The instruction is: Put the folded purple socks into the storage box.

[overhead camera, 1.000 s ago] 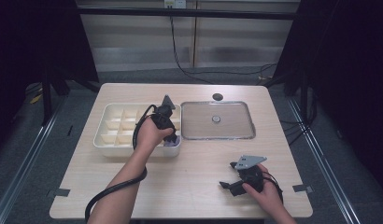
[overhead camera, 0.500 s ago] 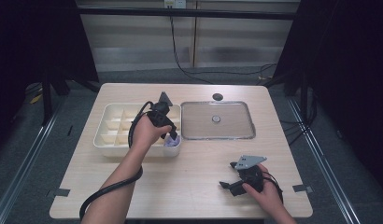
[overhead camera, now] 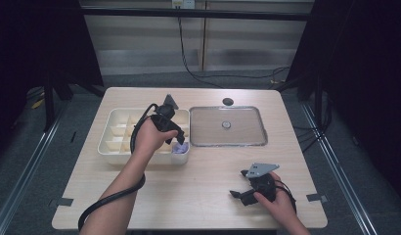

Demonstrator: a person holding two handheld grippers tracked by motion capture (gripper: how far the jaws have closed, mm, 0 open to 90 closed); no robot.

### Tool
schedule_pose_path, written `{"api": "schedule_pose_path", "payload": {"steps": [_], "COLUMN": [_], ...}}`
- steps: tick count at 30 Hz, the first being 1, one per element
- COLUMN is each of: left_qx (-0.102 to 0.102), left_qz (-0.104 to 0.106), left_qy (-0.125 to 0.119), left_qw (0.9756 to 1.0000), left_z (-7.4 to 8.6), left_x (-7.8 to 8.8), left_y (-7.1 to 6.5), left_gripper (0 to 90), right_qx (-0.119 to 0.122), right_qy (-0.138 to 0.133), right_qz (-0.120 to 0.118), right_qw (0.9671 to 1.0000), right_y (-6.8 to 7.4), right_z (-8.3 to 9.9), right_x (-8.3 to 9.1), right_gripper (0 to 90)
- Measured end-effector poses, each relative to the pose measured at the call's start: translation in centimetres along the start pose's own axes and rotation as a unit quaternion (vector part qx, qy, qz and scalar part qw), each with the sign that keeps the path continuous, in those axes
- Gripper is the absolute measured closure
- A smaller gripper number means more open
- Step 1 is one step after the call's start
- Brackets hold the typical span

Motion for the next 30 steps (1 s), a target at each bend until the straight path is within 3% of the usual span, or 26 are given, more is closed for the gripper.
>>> {"api": "schedule_pose_path", "payload": {"steps": [30], "left_qx": [-0.010], "left_qz": [0.013], "left_qy": [-0.005], "left_qw": [0.9999], "left_z": [1.8], "left_x": [1.6], "left_y": [0.3], "left_gripper": [22.2], "right_qx": [-0.002], "right_qy": [0.001], "right_qz": [-0.001], "right_qw": [1.0000], "right_y": [0.0], "right_z": [0.0], "right_x": [0.0], "right_gripper": [13.5]}}
Point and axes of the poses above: each handheld gripper's, and its own axes: x roughly backward along the jaws, z roughly out of its underside, y roughly to its left, the point moved 8 cm from there along -x, roughly forward along the jaws, and after that the axes turned 5 degrees about z, right-handed, at the moved point
